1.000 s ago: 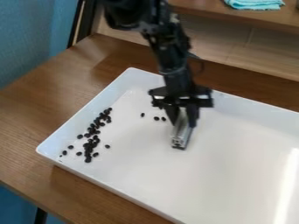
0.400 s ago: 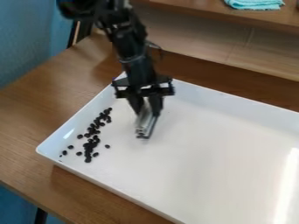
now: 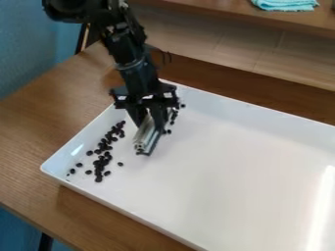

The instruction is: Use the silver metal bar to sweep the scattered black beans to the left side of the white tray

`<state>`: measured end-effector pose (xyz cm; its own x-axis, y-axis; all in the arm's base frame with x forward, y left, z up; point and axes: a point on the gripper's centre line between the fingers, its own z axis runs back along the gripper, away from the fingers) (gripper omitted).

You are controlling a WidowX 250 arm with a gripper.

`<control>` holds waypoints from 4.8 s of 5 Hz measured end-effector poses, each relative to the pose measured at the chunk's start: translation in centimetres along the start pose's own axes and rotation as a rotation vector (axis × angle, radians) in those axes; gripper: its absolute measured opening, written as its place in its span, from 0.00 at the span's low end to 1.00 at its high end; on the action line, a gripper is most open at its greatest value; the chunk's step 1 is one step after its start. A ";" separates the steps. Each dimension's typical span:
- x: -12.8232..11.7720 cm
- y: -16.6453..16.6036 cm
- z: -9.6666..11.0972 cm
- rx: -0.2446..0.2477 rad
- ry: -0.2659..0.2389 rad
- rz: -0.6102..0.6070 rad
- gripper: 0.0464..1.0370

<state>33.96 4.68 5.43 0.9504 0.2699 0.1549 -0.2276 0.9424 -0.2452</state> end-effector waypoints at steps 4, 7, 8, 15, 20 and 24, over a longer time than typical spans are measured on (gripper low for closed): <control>2.3 -5.9 0.1 0.007 -0.008 0.024 0.34; 1.2 -5.4 -2.2 0.164 -0.025 0.057 0.34; 1.8 -5.1 -3.2 0.191 -0.036 0.074 0.34; 1.1 6.0 0.4 0.136 0.077 0.058 0.34; -6.0 -5.8 3.1 0.022 0.122 -0.108 0.34; -7.7 -23.0 -4.6 0.170 0.131 -0.181 0.34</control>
<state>32.82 -19.99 5.48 0.9956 0.0766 0.0539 -0.0734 0.9955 -0.0593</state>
